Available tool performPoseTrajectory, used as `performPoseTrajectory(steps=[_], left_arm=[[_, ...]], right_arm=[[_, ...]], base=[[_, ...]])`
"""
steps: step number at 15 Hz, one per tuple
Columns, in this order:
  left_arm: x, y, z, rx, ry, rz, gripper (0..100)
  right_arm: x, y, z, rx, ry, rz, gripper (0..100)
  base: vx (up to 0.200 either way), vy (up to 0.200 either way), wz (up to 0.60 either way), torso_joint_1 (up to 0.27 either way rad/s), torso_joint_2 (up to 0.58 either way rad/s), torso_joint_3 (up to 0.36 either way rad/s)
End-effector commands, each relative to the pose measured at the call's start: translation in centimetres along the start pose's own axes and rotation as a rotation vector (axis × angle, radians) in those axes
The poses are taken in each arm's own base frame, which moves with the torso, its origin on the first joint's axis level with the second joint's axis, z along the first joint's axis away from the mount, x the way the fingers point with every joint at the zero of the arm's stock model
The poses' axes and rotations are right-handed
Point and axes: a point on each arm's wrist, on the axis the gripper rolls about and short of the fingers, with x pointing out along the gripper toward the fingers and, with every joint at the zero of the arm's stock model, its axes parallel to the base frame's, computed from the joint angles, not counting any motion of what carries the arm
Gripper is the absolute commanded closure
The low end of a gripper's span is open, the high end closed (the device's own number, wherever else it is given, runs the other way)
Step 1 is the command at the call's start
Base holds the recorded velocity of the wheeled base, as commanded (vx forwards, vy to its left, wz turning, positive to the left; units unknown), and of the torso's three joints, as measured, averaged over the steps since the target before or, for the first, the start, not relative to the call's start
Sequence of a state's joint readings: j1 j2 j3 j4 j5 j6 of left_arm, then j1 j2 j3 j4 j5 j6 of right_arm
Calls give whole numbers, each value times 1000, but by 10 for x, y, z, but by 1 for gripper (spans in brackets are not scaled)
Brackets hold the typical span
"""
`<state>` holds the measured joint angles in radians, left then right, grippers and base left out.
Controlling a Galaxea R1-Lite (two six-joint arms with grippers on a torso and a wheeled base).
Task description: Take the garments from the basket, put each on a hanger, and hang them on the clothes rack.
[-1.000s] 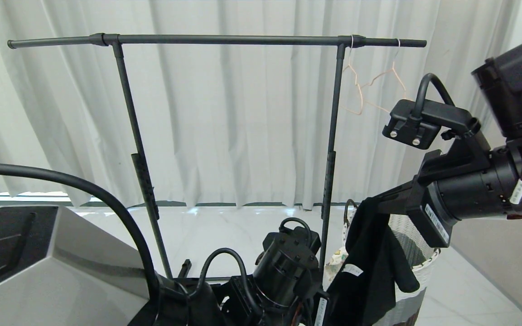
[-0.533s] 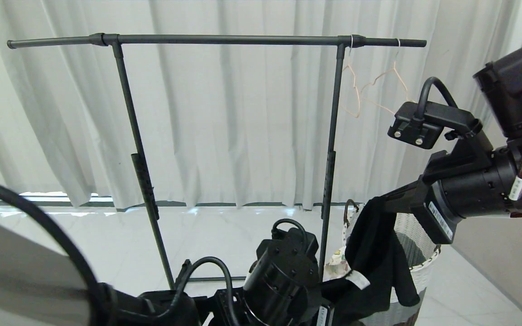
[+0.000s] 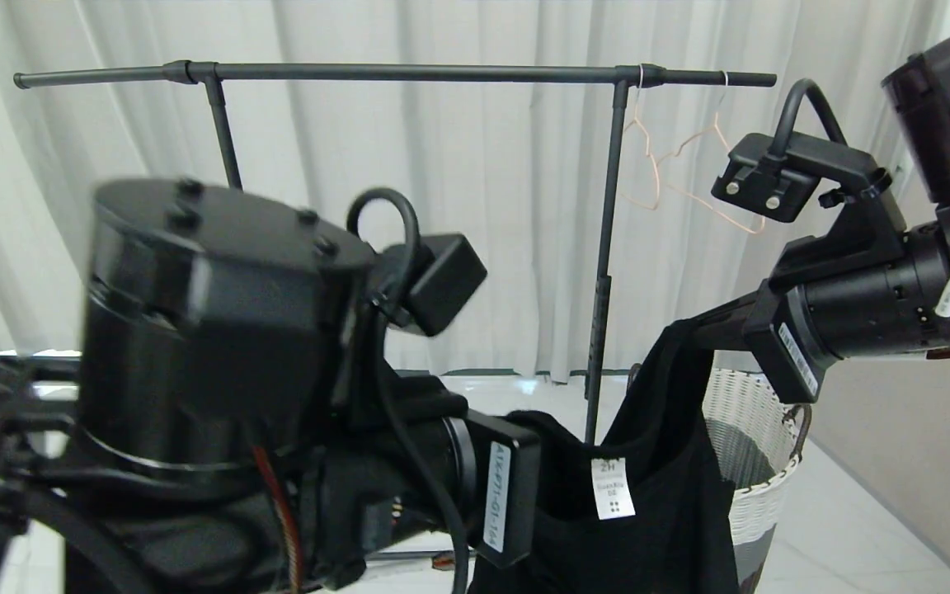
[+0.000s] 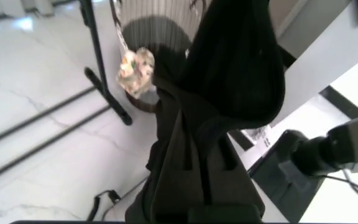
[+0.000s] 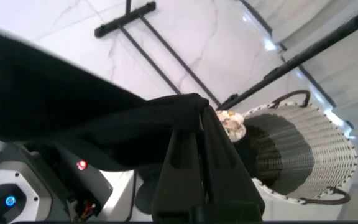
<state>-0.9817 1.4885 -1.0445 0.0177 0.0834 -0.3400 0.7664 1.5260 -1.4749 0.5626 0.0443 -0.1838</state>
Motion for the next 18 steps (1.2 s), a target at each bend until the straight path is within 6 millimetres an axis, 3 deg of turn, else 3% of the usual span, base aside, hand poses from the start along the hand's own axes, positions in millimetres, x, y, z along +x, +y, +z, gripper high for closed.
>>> performPoseTrajectory(steps=[1,7,8,13,18], left_arm=[[-30,1,33,5,-81,5,100],[-39,34,39,223,-6,165,100],[-41,34,48,285,-12,175,100],[-51,22,88,343,-21,170,100],[-53,18,88,349,-27,154,100]], right_arm=[[-2,-1,5,0,-19,-7,100],[-24,-14,6,27,-73,-61,100],[-29,-15,6,29,-83,-73,100],[-46,-16,11,29,-133,-90,100],[-55,-16,11,33,-122,-84,100]], base=[[0,0,0,0,0,0],[0,0,0,0,0,0],[0,0,0,0,0,0],[0,0,0,0,0,0],[0,0,0,0,0,0]])
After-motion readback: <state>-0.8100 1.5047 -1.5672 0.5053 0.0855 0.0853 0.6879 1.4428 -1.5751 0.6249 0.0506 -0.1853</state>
